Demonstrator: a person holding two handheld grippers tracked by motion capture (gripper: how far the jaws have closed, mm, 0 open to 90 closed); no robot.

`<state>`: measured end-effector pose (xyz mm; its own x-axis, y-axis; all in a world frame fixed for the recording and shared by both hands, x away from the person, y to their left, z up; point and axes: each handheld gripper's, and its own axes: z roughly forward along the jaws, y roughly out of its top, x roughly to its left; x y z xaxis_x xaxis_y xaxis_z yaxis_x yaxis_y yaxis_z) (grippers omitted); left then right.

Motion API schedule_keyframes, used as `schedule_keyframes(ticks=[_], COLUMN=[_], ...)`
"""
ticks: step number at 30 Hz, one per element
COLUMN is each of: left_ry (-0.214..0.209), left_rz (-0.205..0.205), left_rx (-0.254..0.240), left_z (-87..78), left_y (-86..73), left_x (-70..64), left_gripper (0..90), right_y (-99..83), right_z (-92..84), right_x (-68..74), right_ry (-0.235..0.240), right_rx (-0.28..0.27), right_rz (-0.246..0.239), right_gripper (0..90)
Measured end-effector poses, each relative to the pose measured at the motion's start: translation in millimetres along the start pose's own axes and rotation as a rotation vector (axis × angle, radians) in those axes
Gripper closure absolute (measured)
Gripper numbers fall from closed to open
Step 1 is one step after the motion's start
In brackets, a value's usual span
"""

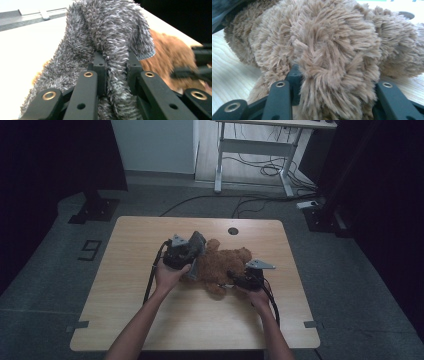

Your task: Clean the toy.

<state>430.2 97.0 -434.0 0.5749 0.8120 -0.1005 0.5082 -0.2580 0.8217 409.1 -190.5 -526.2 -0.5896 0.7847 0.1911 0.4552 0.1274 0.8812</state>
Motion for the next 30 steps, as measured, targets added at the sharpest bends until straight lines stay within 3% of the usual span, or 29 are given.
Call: schedule_keyframes(ticks=[3,5,9,14,17,20,23,25,27,30], left_ry=[-0.004,-0.01,-0.007,-0.02,-0.024,-0.018,-0.034,-0.049,-0.058,-0.076], left_rz=[-0.019,-0.027,0.011,0.03,0.034,0.052,0.038,0.026,0.015,0.004], left_rx=[0.062,0.06,0.064,0.045,0.018,-0.01,-0.027,-0.038,-0.042,-0.048], left_z=[16.9,21.9,19.5,9.2,4.4,-0.2,-3.4,-5.3,-7.5,-10.5], left_y=[-5.6,-13.4,-25.5,-42.3,-55.2,-67.3,-74.0,-78.1,-81.7,-85.5], left_x=[2.6,1.7,-4.1,-10.4,-14.1,-19.8,-20.6,-20.4,-20.7,-19.6], left_gripper=[75.3,75.5,76.1,76.6,76.9,77.1,77.1,77.1,77.1,77.0], right_y=[-4.1,-6.3,-8.2,-9.7,-12.3,-11.8,-6.3,-1.2,0.3,-4.9], right_z=[-2.2,-3.6,-7.5,-16.9,-26.2,-36.3,-38.9,-35.7,-29.4,-27.4], right_x=[1.1,2.4,3.8,6.5,6.0,1.3,0.2,1.4,3.3,6.2], right_ry=[0.01,0.014,0.03,0.066,0.114,0.168,0.171,0.154,0.154,0.162], right_rx=[-0.011,-0.014,0.003,0.022,0.021,-0.001,-0.022,-0.019,0.014,0.02], right_rz=[-0.018,-0.027,-0.049,-0.065,-0.046,0.005,0.021,0.018,0.015,0.004], right_gripper=[51.5,51.4,49.2,37.6,31.0,26.2,22.9,24.3,33.2,45.0])
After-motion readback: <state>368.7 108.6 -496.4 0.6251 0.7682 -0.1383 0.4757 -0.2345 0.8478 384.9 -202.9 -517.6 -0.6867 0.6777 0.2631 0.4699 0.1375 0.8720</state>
